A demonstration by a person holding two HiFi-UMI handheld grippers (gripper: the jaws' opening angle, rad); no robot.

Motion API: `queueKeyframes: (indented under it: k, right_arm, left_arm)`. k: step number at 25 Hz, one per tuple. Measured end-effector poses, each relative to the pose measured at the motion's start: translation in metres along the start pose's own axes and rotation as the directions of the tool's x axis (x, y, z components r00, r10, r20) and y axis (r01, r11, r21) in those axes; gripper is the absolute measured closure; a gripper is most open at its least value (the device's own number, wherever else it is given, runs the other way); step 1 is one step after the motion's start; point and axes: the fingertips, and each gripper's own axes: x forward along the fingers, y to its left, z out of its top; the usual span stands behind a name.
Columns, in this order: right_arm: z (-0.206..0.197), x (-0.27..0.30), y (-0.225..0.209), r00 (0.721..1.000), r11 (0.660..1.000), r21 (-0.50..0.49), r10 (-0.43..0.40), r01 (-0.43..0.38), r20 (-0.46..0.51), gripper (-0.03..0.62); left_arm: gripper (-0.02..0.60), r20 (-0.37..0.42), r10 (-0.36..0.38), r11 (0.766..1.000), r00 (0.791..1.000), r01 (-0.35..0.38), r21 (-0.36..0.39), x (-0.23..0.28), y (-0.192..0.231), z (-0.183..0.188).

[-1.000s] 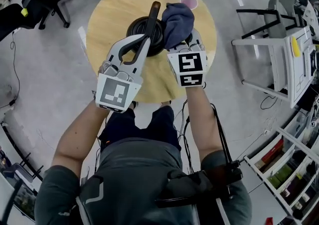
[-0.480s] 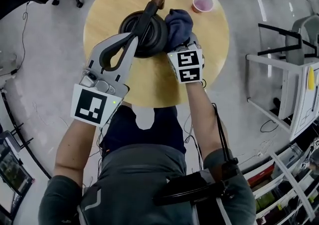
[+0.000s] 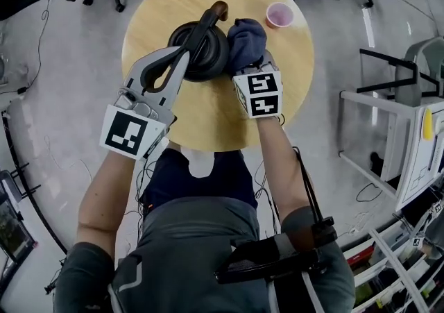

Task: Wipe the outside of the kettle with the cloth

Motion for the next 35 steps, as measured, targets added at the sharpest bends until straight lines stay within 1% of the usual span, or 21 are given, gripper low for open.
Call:
queueKeyframes:
  k: [2,4,7,9,11,13,15,17,19,22,25,29,35]
  right_arm:
    - [0.037,-0.019,0.000,0.996,0.999,-0.033,0.024,-0.021,0.090,0.543]
    - [0.071,-0.033,0.005,0.986,0.994,-0.101,0.062,-0.047,0.152,0.543]
    - [0.104,-0.038,0.014,0.976,0.978,-0.191,0.122,-0.088,0.180,0.543]
    - [0.111,-0.035,0.015,0.974,0.969,-0.229,0.139,-0.096,0.180,0.543]
    - [0.107,-0.031,0.016,0.971,0.963,-0.244,0.163,-0.118,0.174,0.543]
    - [0.098,-0.025,0.018,0.967,0.955,-0.257,0.195,-0.149,0.162,0.543]
    - [0.093,-0.018,0.018,0.963,0.949,-0.272,0.211,-0.161,0.167,0.545]
    - [0.087,-0.011,0.014,0.961,0.946,-0.276,0.221,-0.169,0.169,0.545]
    - [0.078,-0.003,0.011,0.961,0.947,-0.269,0.223,-0.175,0.162,0.545]
    - [0.062,0.009,0.007,0.962,0.955,-0.233,0.223,-0.183,0.159,0.545]
    - [0.036,0.025,0.004,0.966,0.956,-0.197,0.239,-0.216,0.098,0.545]
    - [0.011,0.042,0.002,0.964,0.962,-0.102,0.260,-0.254,0.053,0.545]
    - [-0.012,0.055,0.003,0.956,0.949,-0.113,0.290,-0.293,-0.046,0.545]
  left_arm:
    - [0.572,0.001,0.002,1.000,1.000,-0.002,-0.005,0.001,-0.004,0.003]
    - [0.572,0.016,0.015,1.000,1.000,-0.015,-0.002,0.001,-0.008,0.007]
    - [0.572,0.032,0.042,0.999,0.999,-0.042,0.001,0.002,-0.010,0.011]
    - [0.572,0.049,0.051,0.999,0.998,-0.051,0.008,0.003,-0.010,0.016]
    - [0.572,0.057,0.063,0.998,0.996,-0.063,-0.002,0.003,-0.010,0.016]
    - [0.572,0.050,0.084,0.996,0.995,-0.083,-0.027,0.000,-0.009,0.014]
    - [0.572,0.031,0.108,0.993,0.994,-0.106,-0.057,-0.001,-0.006,0.009]
    - [0.572,0.031,0.118,0.991,0.993,-0.116,-0.059,0.000,-0.005,0.008]
    - [0.572,0.038,0.125,0.991,0.991,-0.123,-0.060,0.000,-0.004,0.007]
    - [0.572,0.042,0.131,0.990,0.991,-0.128,-0.060,-0.001,-0.003,0.006]
    - [0.572,0.039,0.128,0.991,0.991,-0.126,-0.047,-0.001,-0.002,0.006]
    - [0.572,0.045,0.138,0.990,0.989,-0.135,-0.049,-0.001,-0.001,0.004]
    - [0.572,0.054,0.141,0.990,0.989,-0.139,-0.037,-0.001,-0.001,0.004]
